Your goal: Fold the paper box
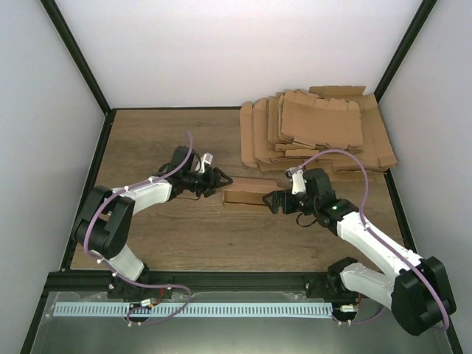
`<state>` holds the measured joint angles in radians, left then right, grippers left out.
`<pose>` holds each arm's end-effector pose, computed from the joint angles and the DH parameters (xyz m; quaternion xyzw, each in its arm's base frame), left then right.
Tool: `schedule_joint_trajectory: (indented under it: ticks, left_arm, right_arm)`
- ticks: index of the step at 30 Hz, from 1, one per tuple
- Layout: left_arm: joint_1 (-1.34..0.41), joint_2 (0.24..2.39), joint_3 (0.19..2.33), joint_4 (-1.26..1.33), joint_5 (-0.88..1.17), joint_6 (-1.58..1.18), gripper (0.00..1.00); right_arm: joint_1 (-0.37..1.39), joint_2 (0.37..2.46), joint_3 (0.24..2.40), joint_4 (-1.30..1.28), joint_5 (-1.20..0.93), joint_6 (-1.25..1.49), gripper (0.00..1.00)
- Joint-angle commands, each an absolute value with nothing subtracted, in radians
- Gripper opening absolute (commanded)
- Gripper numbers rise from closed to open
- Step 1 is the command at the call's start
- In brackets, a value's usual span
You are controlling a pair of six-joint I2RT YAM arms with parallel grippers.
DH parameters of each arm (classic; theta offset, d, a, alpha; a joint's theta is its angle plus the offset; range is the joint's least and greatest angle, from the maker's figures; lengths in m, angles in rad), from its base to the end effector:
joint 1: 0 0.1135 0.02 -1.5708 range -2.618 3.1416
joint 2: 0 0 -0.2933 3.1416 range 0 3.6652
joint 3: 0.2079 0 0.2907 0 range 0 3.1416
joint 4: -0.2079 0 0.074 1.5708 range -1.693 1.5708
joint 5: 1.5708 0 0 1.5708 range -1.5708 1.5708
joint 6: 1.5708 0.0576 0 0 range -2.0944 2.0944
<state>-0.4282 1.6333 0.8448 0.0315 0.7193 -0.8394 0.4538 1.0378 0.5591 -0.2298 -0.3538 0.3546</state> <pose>0.3178 -0.1868 0.1662 -0.0391 0.8699 -0.4798 0.1071 0.2144 0.1268 0.2050 -0.1178 0.8896 0.3088 0.3154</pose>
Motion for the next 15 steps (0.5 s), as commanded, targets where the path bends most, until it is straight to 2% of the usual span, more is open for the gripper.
schedule_joint_trajectory:
  ticks: [1,8,15]
  left_arm:
    - [-0.428,1.645,0.867,0.033,0.7,-0.815,0.53]
    - [-0.428,1.629,0.865,0.018,0.683,-0.803,0.53]
    - [-0.428,1.615,0.859,0.005,0.676,-0.793,0.53]
  right_arm:
    - [0.46,1.002,0.658,-0.348,-0.327,0.402,1.0]
    - [0.46,0.981,0.767,-0.446,-0.058,0.454,1.0]
    - [0.46,1.08,0.841,-0.416,-0.069,0.427,1.0]
